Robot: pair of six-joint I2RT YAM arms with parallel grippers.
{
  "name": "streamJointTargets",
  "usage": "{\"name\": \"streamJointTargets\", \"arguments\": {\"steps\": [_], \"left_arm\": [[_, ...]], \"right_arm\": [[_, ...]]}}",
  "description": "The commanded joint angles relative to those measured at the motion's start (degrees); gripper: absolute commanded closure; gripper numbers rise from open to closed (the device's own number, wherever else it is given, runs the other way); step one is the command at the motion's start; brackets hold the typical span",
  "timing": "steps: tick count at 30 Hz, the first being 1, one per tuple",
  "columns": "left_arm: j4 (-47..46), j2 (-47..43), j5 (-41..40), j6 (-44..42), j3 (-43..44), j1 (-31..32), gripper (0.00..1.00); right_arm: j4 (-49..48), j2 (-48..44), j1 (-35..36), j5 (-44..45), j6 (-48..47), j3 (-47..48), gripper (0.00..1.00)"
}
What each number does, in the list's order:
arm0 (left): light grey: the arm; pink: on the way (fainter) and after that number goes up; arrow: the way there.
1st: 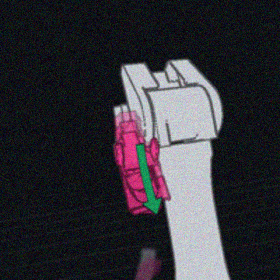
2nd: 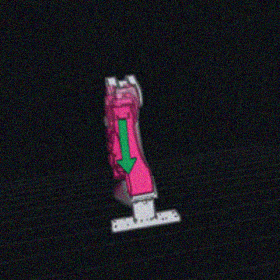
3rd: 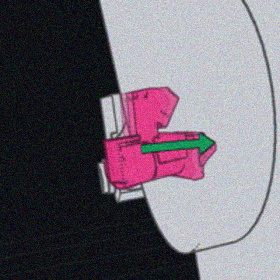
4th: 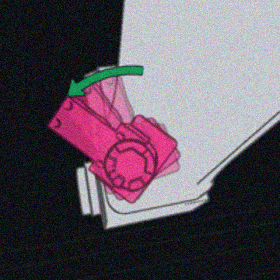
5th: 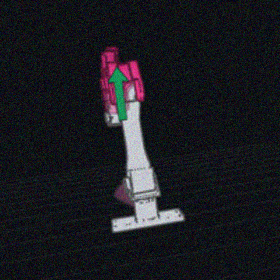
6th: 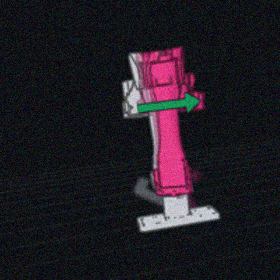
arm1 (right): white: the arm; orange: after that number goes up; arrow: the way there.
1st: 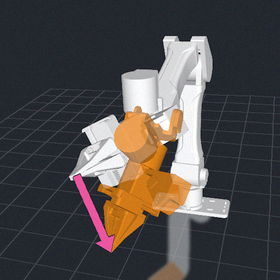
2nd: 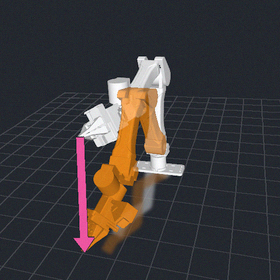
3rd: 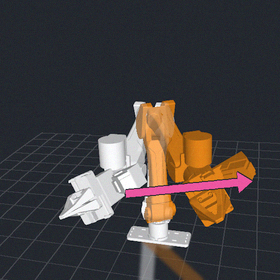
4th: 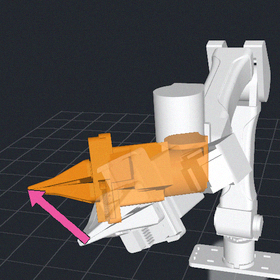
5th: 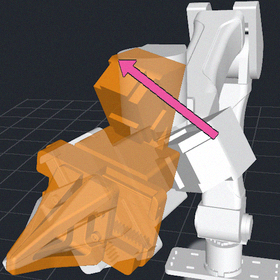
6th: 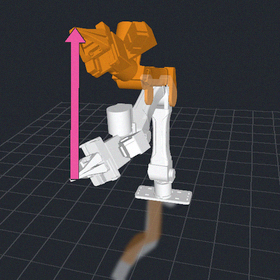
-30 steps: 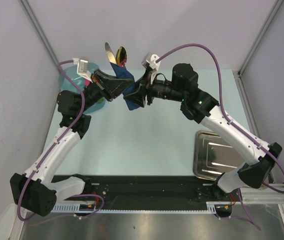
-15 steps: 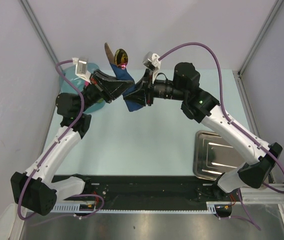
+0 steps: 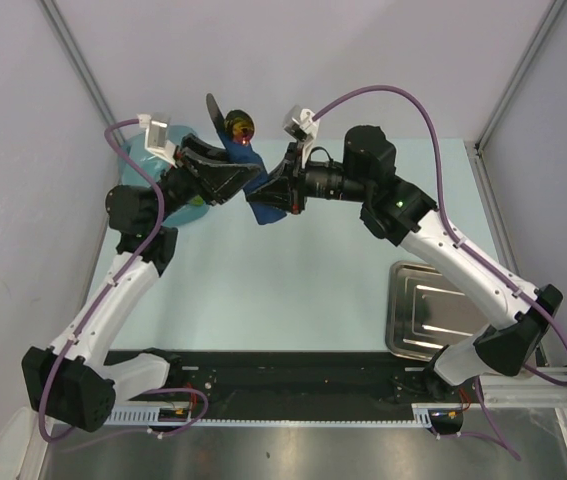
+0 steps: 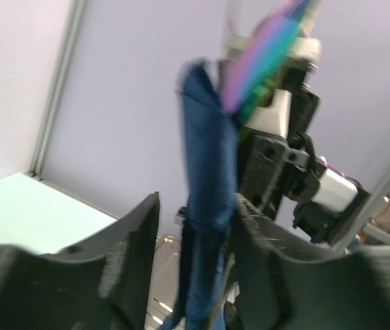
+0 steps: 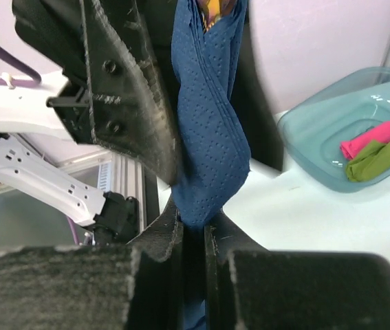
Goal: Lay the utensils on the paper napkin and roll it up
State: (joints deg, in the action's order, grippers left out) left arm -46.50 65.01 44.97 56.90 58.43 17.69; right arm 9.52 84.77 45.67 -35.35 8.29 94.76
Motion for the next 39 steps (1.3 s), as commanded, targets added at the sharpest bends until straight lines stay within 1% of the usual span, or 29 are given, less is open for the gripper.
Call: {"name": "streamJointTargets", "arguments": {"steps": [1, 2, 3, 4, 6, 8, 10, 12, 15, 16, 19, 21, 24, 25, 26, 29, 31, 32, 33, 35, 36, 38, 39], "left_arm": [[7.37, -2.43, -3.66, -2.67, -0.42, -2.05, 0.44], [8.17, -2.61, -3.75, -3.46, -0.6, -2.14, 0.39], [8.62, -3.05, -3.75, -3.55, -0.95, -2.22, 0.37], [8.88, -2.96, -3.66, -3.38, -1.48, -2.22, 0.33], [8.8, -2.79, -3.14, -2.86, -1.92, -2.22, 0.3], [7.66, -2.52, -2.52, -1.89, -2.71, -2.22, 0.25], [5.81, -2.08, -1.65, -0.4, -3.32, -2.14, 0.23], [3.71, -1.47, -0.94, 0.66, -3.59, -2.05, 0.24], [1.51, -0.94, 0.29, 2.59, -4.47, -1.87, 0.35], [1.07, -0.77, 0.55, 3.64, -4.82, -1.79, 0.46], [-1.39, -0.33, 1.26, 5.31, -5.61, -1.43, 0.59], [-4.19, 0.2, 2.22, 6.72, -5.7, -1.26, 0.6], [-6.75, 1.43, 2.75, 9.01, -5.79, -1.26, 0.8], [-7.37, 1.61, 2.75, 9.45, -5.7, -1.26, 0.93], [-7.9, 1.78, 2.49, 9.54, -5.53, -1.34, 1.0], [-9.13, 2.22, 2.31, 9.63, -4.56, -2.05, 1.0], [-9.75, 2.49, 2.23, 9.72, -3.68, -2.57, 1.0], [-10.1, 2.57, 2.23, 9.72, -3.42, -3.1, 1.0], [-10.27, 2.92, 2.31, 9.72, -2.89, -3.28, 1.0], [-10.63, 3.1, 2.23, 9.72, -2.28, -3.54, 1.0], [-10.8, 3.19, 2.23, 9.8, -1.75, -3.54, 1.0], [-11.24, 3.45, 2.23, 9.8, -1.31, -3.63, 1.0], [-11.33, 3.54, 2.23, 9.8, -0.87, -3.63, 1.0]], "right_arm": [[-2.22, -0.57, 0.82, 0.29, -1.88, 2.62, 1.0], [-2.48, -0.66, 0.74, 0.46, -1.79, 2.45, 1.0], [-2.84, -0.57, 0.82, 0.37, -1.7, 2.53, 1.0], [-3.1, -0.57, 0.82, 0.2, -1.62, 2.53, 1.0], [-3.71, -0.49, 0.82, 0.02, -1.0, 2.62, 1.0], [-4.24, -0.31, 0.82, 0.02, -0.39, 2.62, 1.0], [-4.68, -0.13, 0.74, -0.07, 0.23, 2.71, 1.0], [-4.77, 0.04, 0.74, -0.15, 0.58, 2.71, 1.0], [-5.21, 0.31, 0.56, -0.24, 1.37, 2.97, 1.0], [-5.3, 0.57, 0.47, -0.16, 1.63, 2.89, 1.0], [-5.83, 0.92, 0.12, -0.77, 2.6, 3.15, 1.0], [-6.62, 1.18, -0.05, -1.64, 3.04, 3.15, 1.0], [-7.23, 1.53, -0.23, -2.44, 3.57, 3.32, 1.0], [-7.41, 1.54, -0.32, -3.14, 3.57, 3.41, 1.0], [-7.41, 1.71, -0.41, -3.4, 3.66, 3.5, 1.0], [-6.54, 1.8, -0.58, -4.11, 3.22, 3.41, 1.0], [-5.57, 1.62, -0.84, -4.37, 2.96, 3.33, 0.98], [-5.3, 1.62, -0.93, -4.37, 2.96, 3.15, 0.94], [-5.04, 1.54, -1.19, -4.37, 2.78, 3.06, 0.85], [-3.9, 1.45, -1.46, -4.72, 2.34, 2.8, 0.8], [-3.55, 1.27, -1.37, -4.64, 1.82, 2.62, 0.74], [-2.4, 1.01, -1.55, -4.73, 1.38, 1.92, 0.69], [-2.05, 0.84, -1.55, -4.81, 1.03, 1.57, 0.64]]}}
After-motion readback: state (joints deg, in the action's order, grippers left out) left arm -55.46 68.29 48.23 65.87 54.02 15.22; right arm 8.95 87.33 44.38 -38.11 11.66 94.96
